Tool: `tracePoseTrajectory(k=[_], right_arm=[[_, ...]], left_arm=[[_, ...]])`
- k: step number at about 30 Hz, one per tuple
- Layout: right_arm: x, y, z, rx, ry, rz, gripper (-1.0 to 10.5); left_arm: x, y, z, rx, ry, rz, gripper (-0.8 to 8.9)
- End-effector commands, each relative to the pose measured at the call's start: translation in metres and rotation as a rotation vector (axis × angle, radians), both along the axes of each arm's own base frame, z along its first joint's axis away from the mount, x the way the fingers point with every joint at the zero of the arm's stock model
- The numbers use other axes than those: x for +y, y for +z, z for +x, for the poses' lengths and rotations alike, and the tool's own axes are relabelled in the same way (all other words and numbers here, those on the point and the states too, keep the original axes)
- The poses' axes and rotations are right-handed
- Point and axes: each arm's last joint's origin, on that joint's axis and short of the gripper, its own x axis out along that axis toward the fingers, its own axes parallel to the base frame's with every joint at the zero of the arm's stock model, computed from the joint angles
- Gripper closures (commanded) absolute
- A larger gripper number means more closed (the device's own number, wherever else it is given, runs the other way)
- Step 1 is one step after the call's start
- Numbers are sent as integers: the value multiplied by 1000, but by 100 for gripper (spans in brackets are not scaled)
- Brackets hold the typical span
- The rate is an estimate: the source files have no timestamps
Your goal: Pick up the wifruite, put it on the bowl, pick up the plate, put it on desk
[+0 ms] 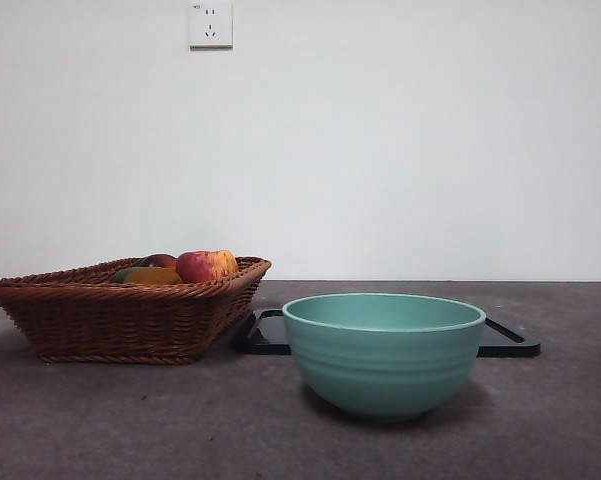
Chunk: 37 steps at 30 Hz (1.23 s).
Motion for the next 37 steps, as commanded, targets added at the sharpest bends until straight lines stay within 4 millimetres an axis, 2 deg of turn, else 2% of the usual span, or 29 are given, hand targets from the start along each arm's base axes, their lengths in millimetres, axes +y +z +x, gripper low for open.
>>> tracePoseTrajectory(k=[1,5,8,15,19,27,37], right_arm=[[1,5,0,-21,14,8,940],[1,5,0,-21,14,8,940],[1,5,0,-21,13,9,940],[1,5,0,-21,14,9,940],[1,5,0,-21,14,8,940],[1,5,0,-21,14,8,940],[1,5,0,-21,13,9,940]], left_arm=[[8,-7,-3,-121,157,-13,802],[19,-40,-7,-165,383,-39,802],[23,-69,-8,-138,480,-39,802],[26,-134,-10,-62,531,-25,802],[27,-163,-12,-37,536,-27,802],[28,-200,-12,81,561,-16,802],[28,-229,-9,184,562,-9,802]])
